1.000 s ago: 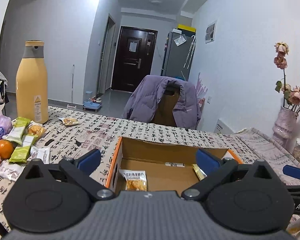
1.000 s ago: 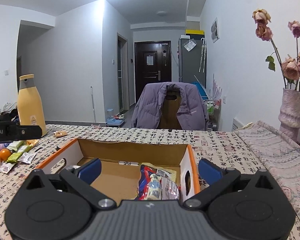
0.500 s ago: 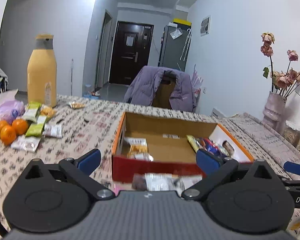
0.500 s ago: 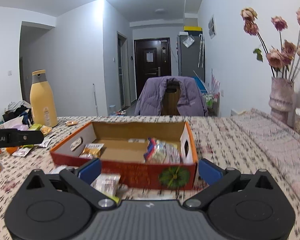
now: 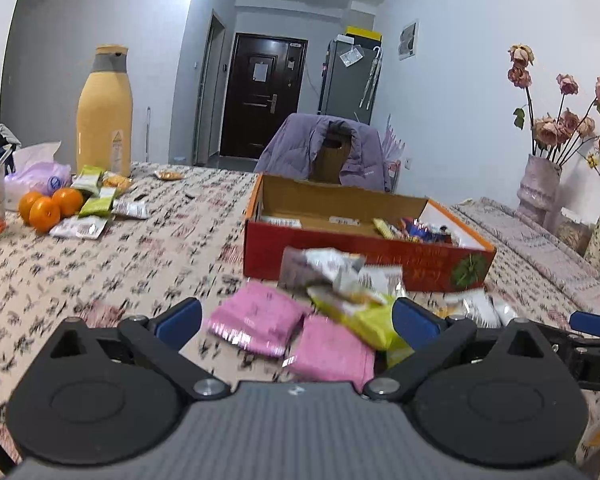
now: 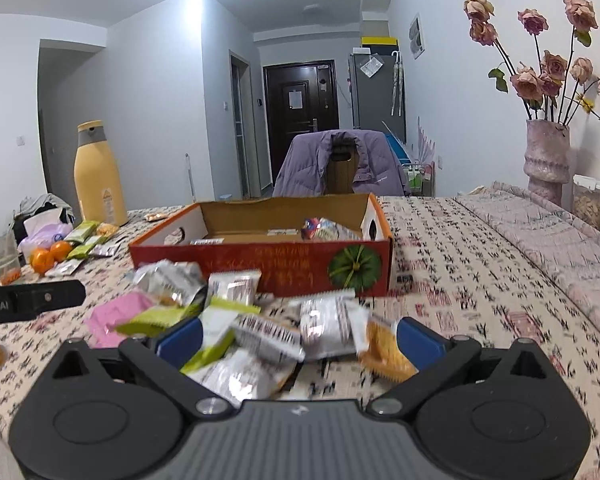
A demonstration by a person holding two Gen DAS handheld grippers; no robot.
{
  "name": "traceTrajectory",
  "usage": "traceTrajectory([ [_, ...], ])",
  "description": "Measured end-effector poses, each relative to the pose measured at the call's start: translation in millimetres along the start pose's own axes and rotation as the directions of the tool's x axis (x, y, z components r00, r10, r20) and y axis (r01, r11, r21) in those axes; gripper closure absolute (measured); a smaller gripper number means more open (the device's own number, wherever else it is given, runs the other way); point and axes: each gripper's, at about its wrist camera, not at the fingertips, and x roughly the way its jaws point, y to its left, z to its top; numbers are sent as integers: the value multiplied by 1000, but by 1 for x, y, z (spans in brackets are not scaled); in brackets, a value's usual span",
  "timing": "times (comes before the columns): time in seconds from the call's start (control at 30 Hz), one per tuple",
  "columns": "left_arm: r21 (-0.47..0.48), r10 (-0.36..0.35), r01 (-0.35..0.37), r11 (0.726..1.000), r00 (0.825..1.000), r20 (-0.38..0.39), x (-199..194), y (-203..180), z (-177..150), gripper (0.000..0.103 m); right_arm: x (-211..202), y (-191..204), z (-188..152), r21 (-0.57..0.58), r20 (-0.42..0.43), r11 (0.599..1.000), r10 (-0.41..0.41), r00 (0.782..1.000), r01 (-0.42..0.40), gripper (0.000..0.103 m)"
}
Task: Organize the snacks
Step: 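Withdraw both grippers from the box toward the remaining snacks, then grasp the white cracker-picture packet with the right gripper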
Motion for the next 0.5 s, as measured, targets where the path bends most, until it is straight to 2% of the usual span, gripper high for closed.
traceTrajectory([
  [0.33,-21,-3,3,1000,1000,-11,-13,11,-32,0,-15,18,-34,-16,7,999,-46,999,46,0],
  [0.5,15,-6,7,1000,1000,-11,-16,5,-40,0,-6,27,-42,-40,-22,998,-44,999,43,0],
])
